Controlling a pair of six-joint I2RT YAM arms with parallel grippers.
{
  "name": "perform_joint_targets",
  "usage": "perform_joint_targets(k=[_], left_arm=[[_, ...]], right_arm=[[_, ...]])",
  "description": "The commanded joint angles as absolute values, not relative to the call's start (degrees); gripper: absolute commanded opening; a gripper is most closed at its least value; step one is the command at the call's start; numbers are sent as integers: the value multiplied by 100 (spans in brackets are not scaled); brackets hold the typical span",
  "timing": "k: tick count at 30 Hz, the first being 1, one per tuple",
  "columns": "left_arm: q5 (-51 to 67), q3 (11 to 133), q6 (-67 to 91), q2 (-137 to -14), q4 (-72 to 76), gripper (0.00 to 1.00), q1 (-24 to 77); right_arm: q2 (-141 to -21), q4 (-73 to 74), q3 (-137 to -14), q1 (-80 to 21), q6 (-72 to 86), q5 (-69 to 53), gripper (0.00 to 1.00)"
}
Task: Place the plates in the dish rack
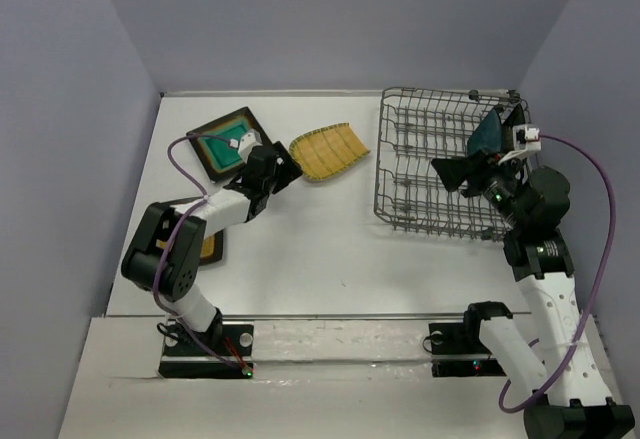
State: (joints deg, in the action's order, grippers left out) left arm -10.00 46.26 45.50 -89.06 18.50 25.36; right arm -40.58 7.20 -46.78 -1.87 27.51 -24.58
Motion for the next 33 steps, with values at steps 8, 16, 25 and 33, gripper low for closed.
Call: perform_joint_targets(k=[8, 16, 25, 33], left_arm=[[-388, 5739, 4526, -10440, 2724, 80, 2382], [-202, 5888, 4702, -10942, 3085, 44, 2382], [-299, 5599, 4641, -10688, 3182, 6, 2391], [-816, 4352, 4378, -8951, 3085, 6, 2549]], right_arm=[[-3376, -413, -4307, -193, 3067, -3726, 68], [-3313, -624, -4105, -193, 3269, -3981, 68], [-3621, -765, -4034, -193, 3340, -4034, 67], [-4367, -914, -4069, -605, 3165, -3991, 66]])
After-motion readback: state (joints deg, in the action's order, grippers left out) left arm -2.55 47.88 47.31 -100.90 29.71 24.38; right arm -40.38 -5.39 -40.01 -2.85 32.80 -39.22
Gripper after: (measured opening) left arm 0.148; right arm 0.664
